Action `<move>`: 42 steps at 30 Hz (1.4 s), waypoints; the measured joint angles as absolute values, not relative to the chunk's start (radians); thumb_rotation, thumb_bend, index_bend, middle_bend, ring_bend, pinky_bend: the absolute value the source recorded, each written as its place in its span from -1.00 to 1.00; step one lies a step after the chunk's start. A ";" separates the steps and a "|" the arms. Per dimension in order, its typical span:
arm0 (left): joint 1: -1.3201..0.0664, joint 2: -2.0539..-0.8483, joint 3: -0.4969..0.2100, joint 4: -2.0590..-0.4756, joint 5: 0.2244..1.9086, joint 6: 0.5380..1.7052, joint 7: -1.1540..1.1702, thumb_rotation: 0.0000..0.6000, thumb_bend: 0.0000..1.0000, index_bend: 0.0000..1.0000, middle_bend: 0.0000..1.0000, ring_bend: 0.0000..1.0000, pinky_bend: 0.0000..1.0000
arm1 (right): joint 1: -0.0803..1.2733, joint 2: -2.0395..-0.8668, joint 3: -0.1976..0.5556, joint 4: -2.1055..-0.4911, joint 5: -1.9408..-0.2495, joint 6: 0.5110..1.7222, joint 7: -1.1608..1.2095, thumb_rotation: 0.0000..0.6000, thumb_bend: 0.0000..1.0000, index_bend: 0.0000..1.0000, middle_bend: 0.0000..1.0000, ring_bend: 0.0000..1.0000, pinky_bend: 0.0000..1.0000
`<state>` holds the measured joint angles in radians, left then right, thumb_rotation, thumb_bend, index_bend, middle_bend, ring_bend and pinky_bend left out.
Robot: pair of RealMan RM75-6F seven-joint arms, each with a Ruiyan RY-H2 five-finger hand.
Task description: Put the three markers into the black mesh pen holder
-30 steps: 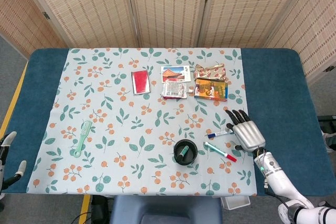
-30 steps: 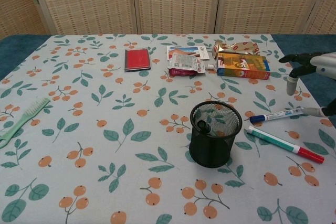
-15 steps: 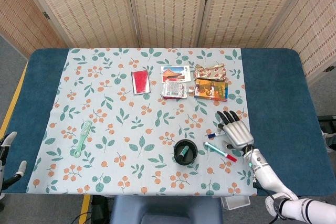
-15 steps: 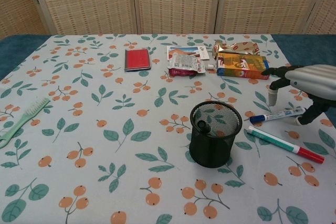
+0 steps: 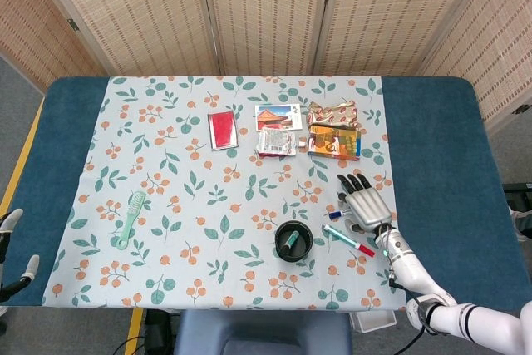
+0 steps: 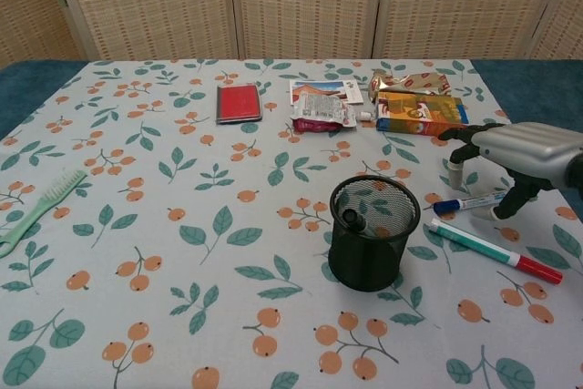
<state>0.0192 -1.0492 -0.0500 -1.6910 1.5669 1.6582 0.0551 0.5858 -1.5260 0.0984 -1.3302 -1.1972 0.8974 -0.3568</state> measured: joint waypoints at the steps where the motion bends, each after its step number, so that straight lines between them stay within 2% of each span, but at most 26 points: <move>1: 0.019 -1.049 -0.050 -1.691 1.567 1.659 0.055 1.00 -0.20 -0.89 -0.67 -0.91 -0.47 | 0.587 -1.529 0.098 -1.326 -1.197 0.897 -0.356 1.00 -0.41 -0.18 -0.96 -1.00 -1.00; 11: 0.022 -1.052 -0.046 -1.689 1.584 1.670 0.057 1.00 -0.19 -0.90 -0.67 -0.91 -0.47 | 0.593 -1.558 0.094 -1.283 -1.192 0.898 -0.357 1.00 -0.41 -0.08 -0.94 -1.00 -1.00; 28: 0.027 -1.053 -0.047 -1.670 1.605 1.693 0.036 1.00 -0.20 -0.95 -0.67 -0.91 -0.47 | 0.599 -1.589 0.098 -1.247 -1.191 0.914 -0.355 1.00 -0.41 0.21 -0.79 -1.00 -1.00; 36: 0.027 -1.057 -0.048 -1.665 1.609 1.697 0.036 1.00 -0.19 -0.96 -0.67 -0.91 -0.47 | 0.583 -1.520 0.111 -1.359 -1.220 0.974 -0.333 1.00 -0.41 0.22 -0.78 -1.00 -1.00; 42: 0.022 -1.065 -0.047 -1.666 1.611 1.689 0.055 1.00 -0.20 -0.97 -0.67 -0.91 -0.47 | 0.546 -1.410 0.121 -1.549 -1.299 1.080 -0.265 1.00 -0.41 0.22 -0.76 -1.00 -1.00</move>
<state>0.0218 -1.0650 -0.0475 -1.6655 1.6106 1.6887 0.0553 0.5457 -1.4099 0.1207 -1.5486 -1.2988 1.0797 -0.2650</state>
